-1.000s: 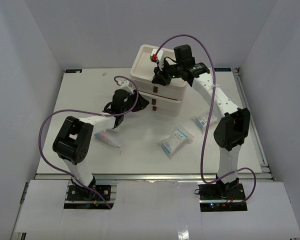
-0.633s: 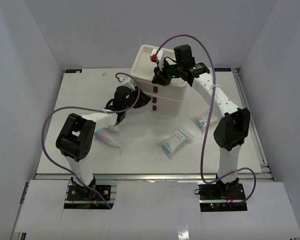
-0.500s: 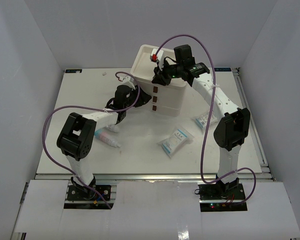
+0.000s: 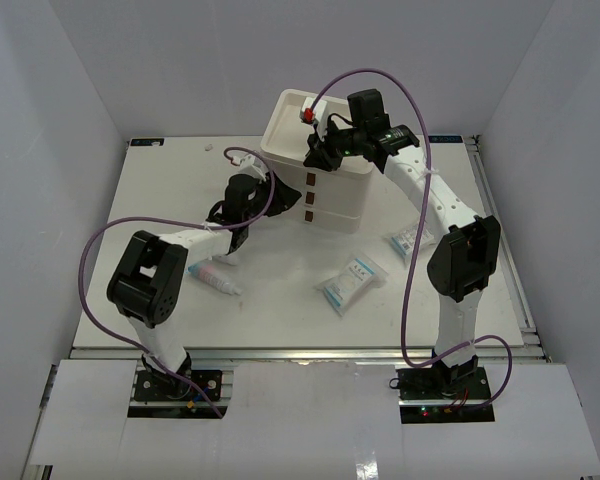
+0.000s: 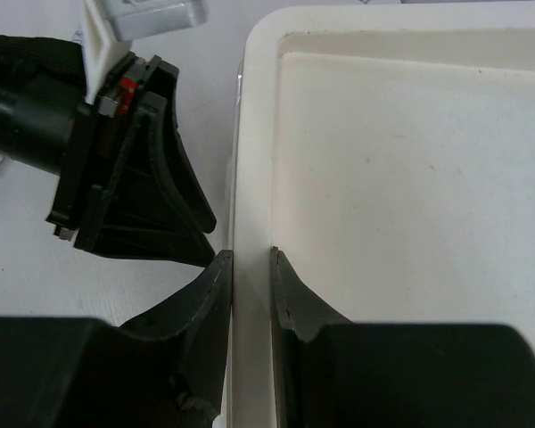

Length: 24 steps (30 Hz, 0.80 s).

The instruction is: Organize the makeup

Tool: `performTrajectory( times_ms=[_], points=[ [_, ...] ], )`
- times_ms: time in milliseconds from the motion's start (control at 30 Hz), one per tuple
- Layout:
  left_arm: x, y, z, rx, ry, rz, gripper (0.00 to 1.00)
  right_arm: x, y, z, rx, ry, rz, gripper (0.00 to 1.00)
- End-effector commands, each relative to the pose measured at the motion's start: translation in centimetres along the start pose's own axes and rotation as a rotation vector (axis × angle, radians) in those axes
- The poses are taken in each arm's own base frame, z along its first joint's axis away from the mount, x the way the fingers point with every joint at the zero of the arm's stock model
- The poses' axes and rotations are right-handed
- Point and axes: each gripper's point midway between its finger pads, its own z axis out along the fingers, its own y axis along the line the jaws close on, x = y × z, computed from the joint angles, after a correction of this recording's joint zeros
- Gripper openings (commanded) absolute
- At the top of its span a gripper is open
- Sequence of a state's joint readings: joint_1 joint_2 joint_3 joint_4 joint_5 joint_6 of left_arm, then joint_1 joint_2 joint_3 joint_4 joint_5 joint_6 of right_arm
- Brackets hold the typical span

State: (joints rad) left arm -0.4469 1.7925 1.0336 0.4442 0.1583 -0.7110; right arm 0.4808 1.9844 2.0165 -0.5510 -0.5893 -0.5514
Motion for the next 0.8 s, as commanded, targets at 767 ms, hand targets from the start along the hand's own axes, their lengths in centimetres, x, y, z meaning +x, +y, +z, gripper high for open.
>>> performTrajectory(
  times_ms=[767],
  points=[
    [6.7,0.1,2.2,0.128,0.081,0.078,0.61,-0.2,1.1,-0.5,-0.033,0.011,0.076,0.18]
  ],
)
